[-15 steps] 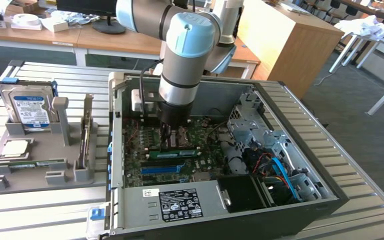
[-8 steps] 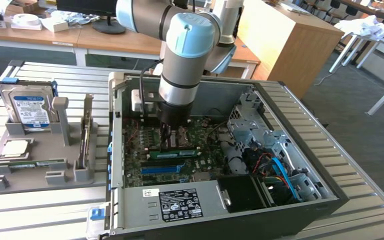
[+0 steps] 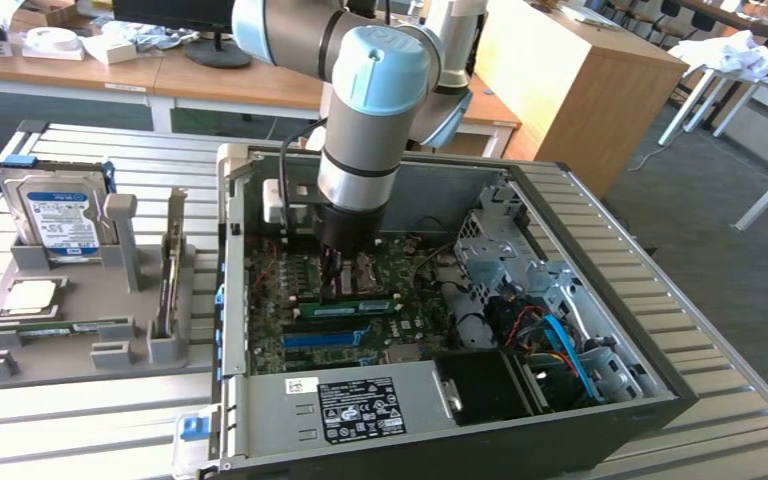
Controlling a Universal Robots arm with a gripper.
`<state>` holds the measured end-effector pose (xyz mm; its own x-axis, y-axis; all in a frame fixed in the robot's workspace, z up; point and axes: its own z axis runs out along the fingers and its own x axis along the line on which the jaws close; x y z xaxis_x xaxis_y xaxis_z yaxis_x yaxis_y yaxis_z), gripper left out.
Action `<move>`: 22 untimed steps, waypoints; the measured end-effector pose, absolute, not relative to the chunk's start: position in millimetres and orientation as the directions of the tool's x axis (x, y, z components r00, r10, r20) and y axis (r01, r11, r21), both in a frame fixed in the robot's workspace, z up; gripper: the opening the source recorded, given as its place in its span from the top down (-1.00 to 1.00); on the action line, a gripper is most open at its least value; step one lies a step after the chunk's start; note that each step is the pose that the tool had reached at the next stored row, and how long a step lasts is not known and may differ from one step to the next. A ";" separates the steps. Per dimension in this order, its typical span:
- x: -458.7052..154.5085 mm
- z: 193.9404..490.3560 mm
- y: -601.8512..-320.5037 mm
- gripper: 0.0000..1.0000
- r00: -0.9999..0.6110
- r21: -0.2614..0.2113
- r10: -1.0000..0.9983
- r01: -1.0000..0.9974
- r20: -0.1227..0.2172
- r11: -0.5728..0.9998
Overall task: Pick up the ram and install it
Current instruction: 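Press down the ram until it locks into place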
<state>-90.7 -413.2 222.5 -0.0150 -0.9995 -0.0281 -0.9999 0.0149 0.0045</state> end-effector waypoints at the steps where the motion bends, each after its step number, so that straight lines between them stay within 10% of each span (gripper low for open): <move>1: -90.7 223.0 -413.2 0.80 -0.015 0.004 -0.999 -1.000 -0.029 0.015; 22: -89.9 267.5 -413.3 0.80 -0.015 0.006 -1.000 -1.000 -0.028 0.015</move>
